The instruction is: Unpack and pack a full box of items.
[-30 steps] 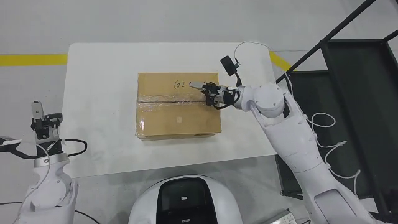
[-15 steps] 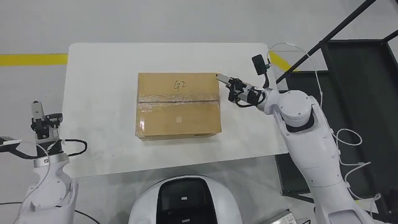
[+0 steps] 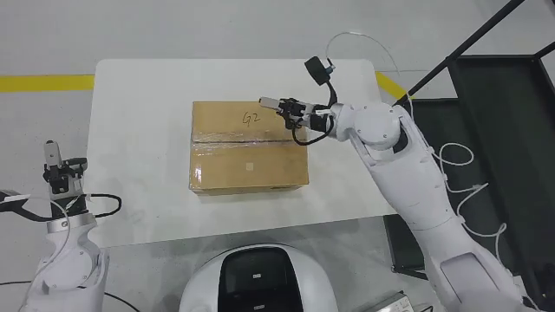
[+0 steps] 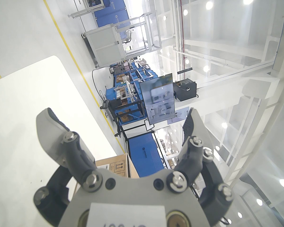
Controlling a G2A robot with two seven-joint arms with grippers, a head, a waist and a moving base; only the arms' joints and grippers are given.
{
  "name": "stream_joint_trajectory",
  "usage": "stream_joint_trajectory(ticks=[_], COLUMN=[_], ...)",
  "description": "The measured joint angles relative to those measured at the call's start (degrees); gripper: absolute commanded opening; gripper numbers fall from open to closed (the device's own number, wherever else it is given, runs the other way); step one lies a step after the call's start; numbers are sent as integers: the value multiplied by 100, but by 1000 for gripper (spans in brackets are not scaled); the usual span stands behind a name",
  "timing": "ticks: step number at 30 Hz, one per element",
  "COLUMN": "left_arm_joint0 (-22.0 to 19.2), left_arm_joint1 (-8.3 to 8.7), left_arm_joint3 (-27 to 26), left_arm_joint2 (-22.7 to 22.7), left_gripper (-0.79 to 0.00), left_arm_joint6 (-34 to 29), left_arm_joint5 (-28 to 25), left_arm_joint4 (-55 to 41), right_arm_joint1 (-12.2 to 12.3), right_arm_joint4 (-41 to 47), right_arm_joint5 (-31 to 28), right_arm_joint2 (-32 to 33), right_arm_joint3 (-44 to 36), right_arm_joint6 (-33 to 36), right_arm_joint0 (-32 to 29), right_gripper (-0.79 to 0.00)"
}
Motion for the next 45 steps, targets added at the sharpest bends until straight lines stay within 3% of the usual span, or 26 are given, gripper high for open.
stream_joint_trajectory(ticks=[5, 11, 19, 26, 33, 45], left_arm_joint0=[0, 0, 0, 0, 0, 0], left_arm_joint1=[0, 0, 0, 0, 0, 0], left_arm_joint3=[0, 0, 0, 0, 0, 0], left_arm_joint2=[0, 0, 0, 0, 0, 0], left_gripper=[0, 0, 0, 0, 0, 0], left_arm_joint6=[0, 0, 0, 0, 0, 0], left_arm_joint5=[0, 0, 0, 0, 0, 0], left_arm_joint4=[0, 0, 0, 0, 0, 0], right_arm_joint1=[-191, -384, -474, -569, -538, -196], right_arm_joint4=[199, 524, 1018, 1128, 1108, 712], right_arm_joint5=[-603, -861, -1328, -1327, -1319, -864], right_arm_joint2=[-721, -1284, -1401, -1587, -1478, -572], right_arm_joint3=[950, 1595, 1755, 2123, 2181, 1331], right_arm_joint6=[103, 172, 293, 330, 412, 256], right_arm_joint0=[671, 982, 942, 1089, 1017, 161], right_gripper=[0, 0, 0, 0, 0, 0])
